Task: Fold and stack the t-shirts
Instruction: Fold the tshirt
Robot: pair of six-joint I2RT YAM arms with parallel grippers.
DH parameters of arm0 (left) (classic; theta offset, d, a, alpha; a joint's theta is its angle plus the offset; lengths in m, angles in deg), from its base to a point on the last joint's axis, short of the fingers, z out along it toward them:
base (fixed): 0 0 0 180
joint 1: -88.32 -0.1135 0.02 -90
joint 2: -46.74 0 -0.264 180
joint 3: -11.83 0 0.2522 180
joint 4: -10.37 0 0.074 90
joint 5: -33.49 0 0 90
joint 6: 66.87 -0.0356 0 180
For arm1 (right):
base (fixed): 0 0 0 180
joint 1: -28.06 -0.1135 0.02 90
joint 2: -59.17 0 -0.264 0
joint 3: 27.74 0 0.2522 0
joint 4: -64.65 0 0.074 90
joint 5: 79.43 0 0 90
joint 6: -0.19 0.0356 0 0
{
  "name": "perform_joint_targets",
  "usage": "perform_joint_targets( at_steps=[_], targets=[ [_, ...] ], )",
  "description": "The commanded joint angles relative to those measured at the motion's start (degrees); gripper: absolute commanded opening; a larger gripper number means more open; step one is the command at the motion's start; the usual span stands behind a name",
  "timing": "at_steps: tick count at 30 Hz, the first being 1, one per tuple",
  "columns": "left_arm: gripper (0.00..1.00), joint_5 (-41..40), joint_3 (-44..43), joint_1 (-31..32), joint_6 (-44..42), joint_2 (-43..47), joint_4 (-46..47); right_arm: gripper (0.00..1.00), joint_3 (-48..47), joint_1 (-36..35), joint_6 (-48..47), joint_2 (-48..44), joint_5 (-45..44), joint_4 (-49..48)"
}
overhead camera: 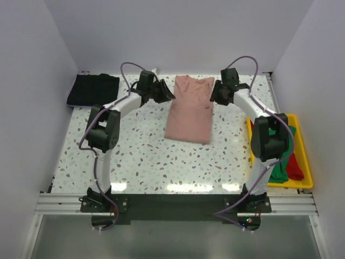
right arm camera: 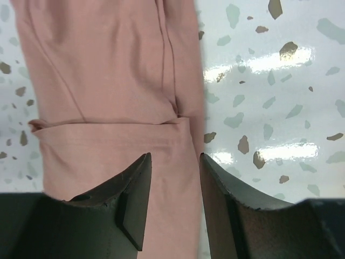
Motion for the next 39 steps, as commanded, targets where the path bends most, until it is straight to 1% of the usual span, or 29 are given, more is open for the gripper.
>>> perform_joint_targets(
  at_steps=[1, 5, 9, 15, 17, 20, 22, 25, 27, 30, 32, 39],
  targets=[
    [0.36, 0.1, -0.6, 0.1, -2.1, 4.0, 1.5, 0.45, 1.0, -1.3, 1.1, -4.6, 0.7, -1.0],
    [0.33, -0.4, -0.7, 2.3, -2.6, 2.6, 1.0, 0.45, 0.2, -5.4, 1.1, -3.0, -0.8, -1.0],
    [0.29, -1.1, -1.6, 4.2, -2.6, -0.3, 1.1, 0.44, -1.4, -7.0, 0.8, 1.0, -0.8, -1.7],
    [0.29, -1.1, -3.1, 4.8, -2.4, -5.4, 2.5, 0.46, -4.5, -7.5, -0.4, 9.6, -1.7, -2.9],
    [0.29, -1.8, -3.1, 4.8, -1.8, -7.7, 2.7, 0.48, -5.1, -7.7, -0.6, 11.4, -2.2, -2.5],
    [0.29, -3.1, -1.2, 4.9, -0.5, -8.5, 3.8, 0.5, -4.3, -8.4, -1.0, 13.0, -2.9, -2.6],
    [0.28, -5.3, 2.8, 4.9, 1.3, -7.6, 4.7, 0.51, -3.3, -9.3, -1.5, 13.1, -4.2, -2.6],
    [0.28, -9.7, 8.6, 5.0, 3.8, -3.9, 4.6, 0.51, -2.2, -10.3, -1.8, 13.2, -4.7, -1.8],
    [0.28, -13.4, 12.8, 5.0, 4.9, -0.5, 4.5, 0.51, -1.4, -11.0, -1.8, 12.8, -5.1, -1.5],
    [0.28, -16.6, 18.5, 5.0, 6.9, 4.3, 4.6, 0.51, 1.6, -12.8, -1.7, 11.1, -5.1, -2.0],
    [0.27, -17.3, 21.1, 5.0, 7.8, 7.5, 4.7, 0.51, 4.2, -14.4, -1.1, 9.9, -4.9, -2.8],
    [0.27, -18.7, 36.6, 6.0, 9.7, 17.4, 9.3, 0.51, 12.5, -19.2, 1.6, 3.4, -2.8, -5.8]
  ],
)
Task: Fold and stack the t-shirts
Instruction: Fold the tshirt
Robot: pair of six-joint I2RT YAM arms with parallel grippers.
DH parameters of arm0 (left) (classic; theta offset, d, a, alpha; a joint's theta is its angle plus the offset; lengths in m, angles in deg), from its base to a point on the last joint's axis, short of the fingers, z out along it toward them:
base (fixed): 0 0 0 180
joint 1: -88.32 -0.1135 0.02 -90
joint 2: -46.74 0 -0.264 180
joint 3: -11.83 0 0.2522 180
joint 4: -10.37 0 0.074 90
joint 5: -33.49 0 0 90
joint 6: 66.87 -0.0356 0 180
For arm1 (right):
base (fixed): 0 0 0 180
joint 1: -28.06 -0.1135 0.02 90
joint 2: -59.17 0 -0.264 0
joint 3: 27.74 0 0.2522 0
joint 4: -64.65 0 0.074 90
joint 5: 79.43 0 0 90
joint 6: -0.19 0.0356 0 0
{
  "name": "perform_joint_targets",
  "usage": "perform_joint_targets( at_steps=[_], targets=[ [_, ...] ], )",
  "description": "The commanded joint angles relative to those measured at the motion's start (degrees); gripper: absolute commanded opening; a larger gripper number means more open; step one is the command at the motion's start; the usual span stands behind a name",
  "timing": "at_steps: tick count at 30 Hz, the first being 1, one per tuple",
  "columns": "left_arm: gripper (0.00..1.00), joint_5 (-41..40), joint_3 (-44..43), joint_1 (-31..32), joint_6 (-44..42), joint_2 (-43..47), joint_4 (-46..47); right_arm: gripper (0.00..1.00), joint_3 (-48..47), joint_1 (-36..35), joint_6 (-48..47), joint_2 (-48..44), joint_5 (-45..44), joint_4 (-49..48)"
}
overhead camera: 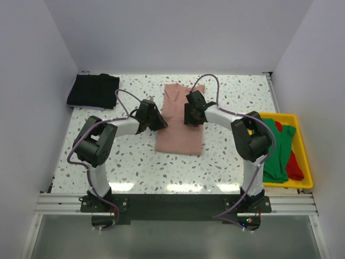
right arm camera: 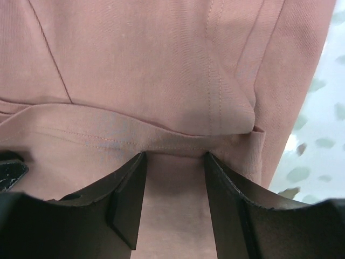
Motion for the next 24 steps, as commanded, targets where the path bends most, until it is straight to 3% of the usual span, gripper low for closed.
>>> perform_joint_targets(
  at_steps=[1, 12, 24],
  targets=[
    [0.27, -4.3, 7.3, 0.6, 1.6, 5.3, 0.0, 0.51, 5.5, -3.6, 2.0, -2.9, 2.0, 1.9],
    [0.27, -8.4, 25.6, 3.3, 4.4, 26.4, -1.1, 0.51, 14.9, -12.0, 5.0, -12.0, 3.6, -0.9],
    [0.28, -8.6, 19.4, 3.1, 0.6, 23.7, -3.2, 0.54, 12.0, -11.5, 3.7, -19.4, -0.1, 4.0]
  ],
)
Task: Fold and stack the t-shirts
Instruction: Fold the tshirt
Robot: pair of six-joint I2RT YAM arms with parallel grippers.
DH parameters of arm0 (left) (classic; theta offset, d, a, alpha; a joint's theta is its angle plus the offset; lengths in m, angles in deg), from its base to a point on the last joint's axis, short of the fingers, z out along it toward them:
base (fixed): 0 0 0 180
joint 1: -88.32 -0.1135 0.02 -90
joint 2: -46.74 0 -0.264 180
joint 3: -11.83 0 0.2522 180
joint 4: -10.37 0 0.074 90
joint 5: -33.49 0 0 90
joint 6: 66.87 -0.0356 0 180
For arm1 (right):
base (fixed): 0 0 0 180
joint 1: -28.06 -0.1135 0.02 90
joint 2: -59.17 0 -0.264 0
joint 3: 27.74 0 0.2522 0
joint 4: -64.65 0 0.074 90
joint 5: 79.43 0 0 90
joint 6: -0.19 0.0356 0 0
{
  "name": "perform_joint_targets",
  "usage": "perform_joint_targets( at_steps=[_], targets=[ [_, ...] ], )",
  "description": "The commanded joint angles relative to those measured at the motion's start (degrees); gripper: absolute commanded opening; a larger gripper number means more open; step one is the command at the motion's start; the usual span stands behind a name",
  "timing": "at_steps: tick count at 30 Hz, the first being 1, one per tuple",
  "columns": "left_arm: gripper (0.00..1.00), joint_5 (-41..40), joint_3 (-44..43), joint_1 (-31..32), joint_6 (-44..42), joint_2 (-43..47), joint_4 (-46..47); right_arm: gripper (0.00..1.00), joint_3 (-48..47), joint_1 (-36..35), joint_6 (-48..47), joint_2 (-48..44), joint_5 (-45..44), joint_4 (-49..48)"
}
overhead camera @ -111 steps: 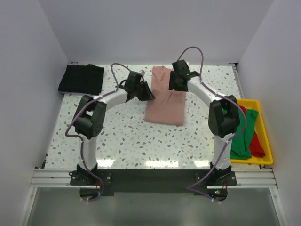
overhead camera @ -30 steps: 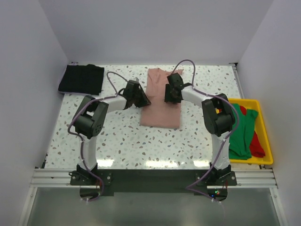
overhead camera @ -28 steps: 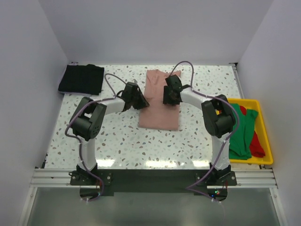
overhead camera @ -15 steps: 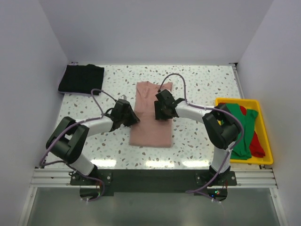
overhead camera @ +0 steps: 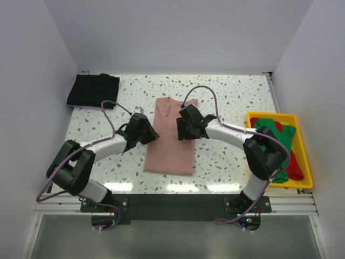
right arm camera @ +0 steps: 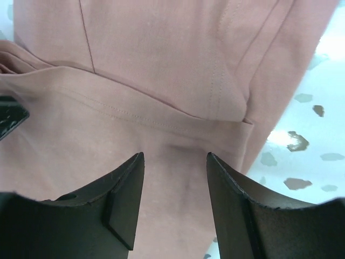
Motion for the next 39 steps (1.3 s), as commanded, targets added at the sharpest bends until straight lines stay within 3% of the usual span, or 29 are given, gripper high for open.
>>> perform_joint_targets(
  at_steps=[1, 7, 15, 23, 34, 39],
  targets=[
    [0.28, -1.5, -4.4, -0.2, -2.1, -2.5, 0.2, 0.54, -2.5, 0.5, -0.2, -4.3, -2.8, 2.4],
    [0.27, -1.4, -7.2, -0.9, -2.7, -6.9, 0.7, 0.5, 0.2, 0.7, 0.2, -5.3, -4.3, 2.3],
    [0.27, -0.7, -7.6, -2.5, -2.8, -10.3, 1.9, 0.29, 3.0, 4.6, -0.5, 0.4, -2.2, -0.7],
    [0.27, 1.5, -6.4, -3.2, -1.6, -11.2, 2.9, 0.16, 5.8, 6.8, -0.9, 1.9, -0.7, -2.3],
    [0.29, 4.4, -8.9, -6.2, -2.0, -9.5, 2.5, 0.15, 3.8, 12.8, -4.7, 2.2, 5.3, -4.3],
    [0.33, 5.8, -12.4, -6.7, -3.4, -8.8, 2.3, 0.27, 0.9, 12.9, -6.2, 0.2, 5.6, -2.3]
  ],
)
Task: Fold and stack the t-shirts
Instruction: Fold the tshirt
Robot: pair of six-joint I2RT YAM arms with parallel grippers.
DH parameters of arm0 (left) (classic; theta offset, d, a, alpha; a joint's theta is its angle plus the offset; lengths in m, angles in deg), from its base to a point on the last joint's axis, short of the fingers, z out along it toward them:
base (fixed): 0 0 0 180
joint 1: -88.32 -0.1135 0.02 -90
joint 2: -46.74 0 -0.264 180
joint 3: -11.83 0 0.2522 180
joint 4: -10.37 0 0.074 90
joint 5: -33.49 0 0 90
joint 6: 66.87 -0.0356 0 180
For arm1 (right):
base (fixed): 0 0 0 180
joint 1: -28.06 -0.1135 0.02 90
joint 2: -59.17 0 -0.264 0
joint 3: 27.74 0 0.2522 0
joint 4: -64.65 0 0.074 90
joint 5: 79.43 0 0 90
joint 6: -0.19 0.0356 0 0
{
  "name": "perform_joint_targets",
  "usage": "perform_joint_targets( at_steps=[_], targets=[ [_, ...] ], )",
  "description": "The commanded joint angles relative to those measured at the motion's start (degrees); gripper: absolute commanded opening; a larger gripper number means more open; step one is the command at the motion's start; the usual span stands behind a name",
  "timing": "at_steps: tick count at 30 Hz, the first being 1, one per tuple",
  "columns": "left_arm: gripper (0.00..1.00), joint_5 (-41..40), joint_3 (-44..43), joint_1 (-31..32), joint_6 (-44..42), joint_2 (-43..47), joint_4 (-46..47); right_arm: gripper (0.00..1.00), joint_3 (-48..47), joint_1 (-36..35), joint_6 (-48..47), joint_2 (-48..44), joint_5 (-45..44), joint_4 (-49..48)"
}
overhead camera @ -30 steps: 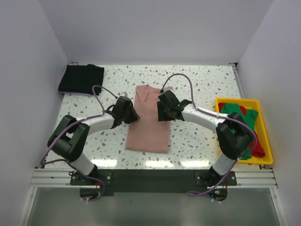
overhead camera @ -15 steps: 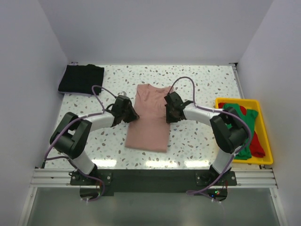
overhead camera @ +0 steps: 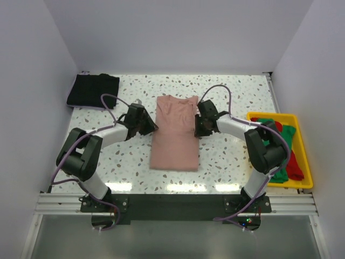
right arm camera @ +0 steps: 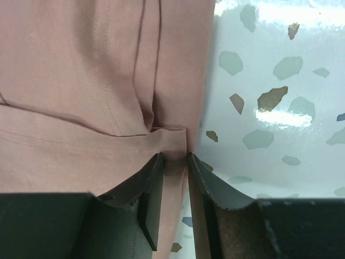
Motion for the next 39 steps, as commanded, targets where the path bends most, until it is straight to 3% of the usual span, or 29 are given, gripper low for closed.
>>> perform_joint_targets(
  at_steps=[1, 2, 7, 16, 25, 30, 39],
  targets=[
    [0.34, 1.5, -4.3, -0.7, -2.0, 1.5, 1.4, 0.3, -4.0, -0.1, -2.7, -2.1, 0.4, 1.3],
    [0.35, 1.7, -5.0, -0.9, -2.6, 1.5, 1.4, 0.35, -4.7, 0.0, -2.9, -2.7, 0.4, 1.8],
    [0.37, 2.9, -12.5, -2.4, -5.0, -1.5, 0.8, 0.41, -7.8, 1.3, -2.6, -4.9, -0.8, 2.4],
    [0.35, 3.7, -28.5, -3.0, -14.2, -15.4, 2.2, 0.34, -30.4, 3.6, -4.7, 10.3, -2.7, 5.1],
    [0.35, 5.1, -38.4, -3.8, -18.9, -27.0, 3.4, 0.31, -42.9, 5.4, -6.2, 25.5, -4.3, 6.0],
    [0.35, 4.4, -40.5, -4.5, -18.2, -31.8, 2.4, 0.29, -44.9, 7.2, -6.4, 29.6, -4.6, 7.2],
    [0.36, 5.5, -41.1, -5.1, -16.8, -33.7, 2.3, 0.38, -44.0, 8.2, -8.3, 29.1, -1.1, 5.5]
  ],
)
